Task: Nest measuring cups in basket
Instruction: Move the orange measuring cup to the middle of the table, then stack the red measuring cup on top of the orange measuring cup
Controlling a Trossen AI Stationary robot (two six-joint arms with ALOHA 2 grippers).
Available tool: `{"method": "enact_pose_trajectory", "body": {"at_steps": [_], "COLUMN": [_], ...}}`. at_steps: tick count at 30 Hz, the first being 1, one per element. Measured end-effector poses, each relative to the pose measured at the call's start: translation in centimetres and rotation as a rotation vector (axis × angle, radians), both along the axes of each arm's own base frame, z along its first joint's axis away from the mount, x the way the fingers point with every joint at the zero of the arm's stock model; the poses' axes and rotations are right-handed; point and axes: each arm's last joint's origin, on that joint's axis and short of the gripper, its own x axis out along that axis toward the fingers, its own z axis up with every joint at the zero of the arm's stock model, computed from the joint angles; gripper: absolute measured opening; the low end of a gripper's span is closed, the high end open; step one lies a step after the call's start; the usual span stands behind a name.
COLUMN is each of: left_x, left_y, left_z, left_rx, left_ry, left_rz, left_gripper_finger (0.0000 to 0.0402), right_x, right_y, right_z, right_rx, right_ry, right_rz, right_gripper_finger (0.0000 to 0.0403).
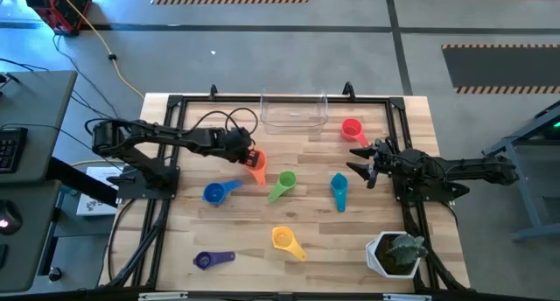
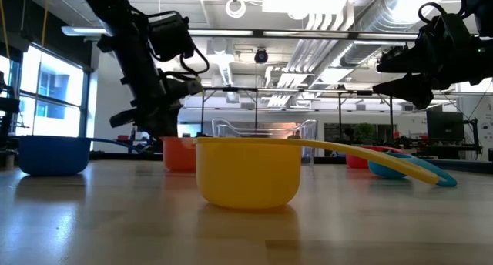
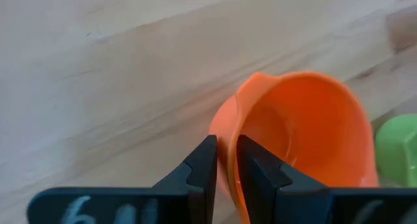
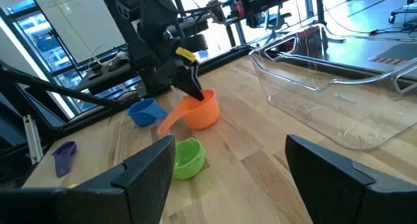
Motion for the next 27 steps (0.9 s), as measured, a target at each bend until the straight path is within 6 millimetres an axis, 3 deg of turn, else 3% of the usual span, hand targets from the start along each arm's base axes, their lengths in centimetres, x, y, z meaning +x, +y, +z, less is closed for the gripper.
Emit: {"method": "enact_pose_trajectory", "body": {"at_steps": [16, 27], "left_x": [0.0, -1.0], "left_y": [1.5, 1.9], "left_z": [0.8, 3.5], "left_rx": [-0.024, -0.002], "left_ry": [-0.092, -0.201], "left_rz": [-0.051, -0.054], "left_gripper_finger": [0.0063, 0.0063], "right_x": [0.0, 0.0], "right_y": [0.0, 0.0], "right_z": [0.0, 0.0], "right_rx": [0.0, 0.0], "right_ry": [0.0, 0.0], "right_rz": [0.0, 0.0], "right_gripper_finger": [0.0282, 0.0282]}}
